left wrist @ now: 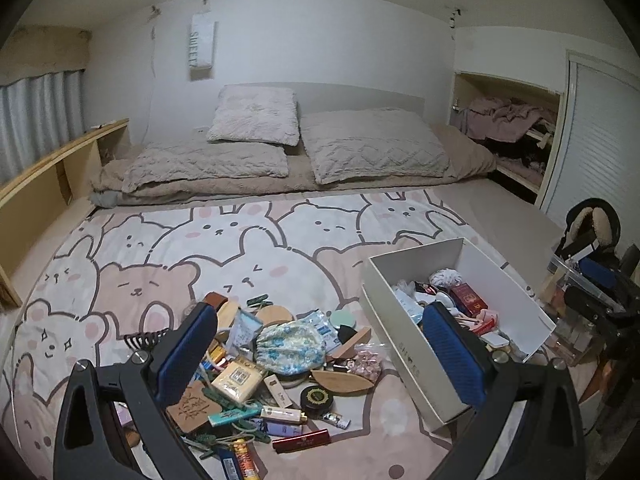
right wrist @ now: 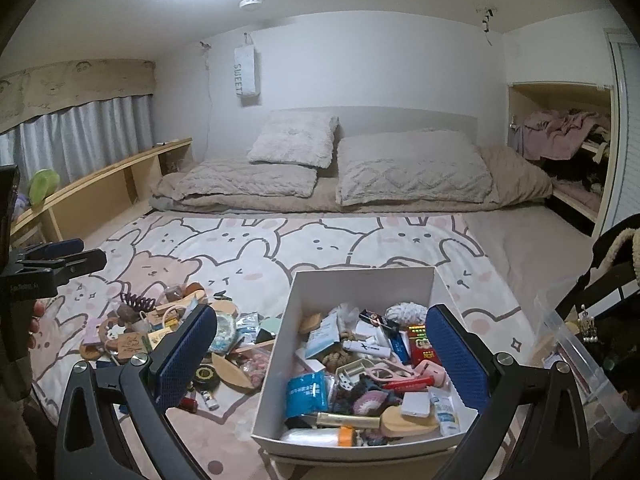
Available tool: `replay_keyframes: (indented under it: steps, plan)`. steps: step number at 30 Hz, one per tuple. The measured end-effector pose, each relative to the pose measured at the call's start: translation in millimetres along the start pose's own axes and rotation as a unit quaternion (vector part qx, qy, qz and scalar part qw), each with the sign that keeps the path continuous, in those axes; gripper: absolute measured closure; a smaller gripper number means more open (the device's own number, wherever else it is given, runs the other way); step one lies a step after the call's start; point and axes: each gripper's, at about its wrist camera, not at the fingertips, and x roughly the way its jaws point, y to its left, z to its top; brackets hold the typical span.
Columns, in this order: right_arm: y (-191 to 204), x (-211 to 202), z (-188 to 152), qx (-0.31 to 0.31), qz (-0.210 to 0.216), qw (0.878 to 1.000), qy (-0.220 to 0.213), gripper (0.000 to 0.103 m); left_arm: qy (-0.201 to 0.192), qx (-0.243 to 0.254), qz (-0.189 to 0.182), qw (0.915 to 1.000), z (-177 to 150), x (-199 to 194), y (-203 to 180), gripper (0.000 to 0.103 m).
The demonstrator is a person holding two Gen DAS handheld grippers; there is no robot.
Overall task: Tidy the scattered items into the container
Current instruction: 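Withdraw both tools from the box back toward the remaining pile, then lower both open tools toward the scattered pile on the bed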
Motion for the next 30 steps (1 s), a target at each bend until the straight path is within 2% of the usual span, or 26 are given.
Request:
replay_keyframes:
  steps: [15, 30]
  plan:
    - [32, 10, -7, 0.017, 0.010, 1.000, -0.003, 0.000, -0.005, -0.018, 0.033, 0.9993, -24, -6, 44, 0.000]
    - [72, 17, -16, 0.019, 0.026, 0.999, -0.007, 0.000, -0.005, -0.051, 0.027, 0.9983, -48, -14, 81, 0.000]
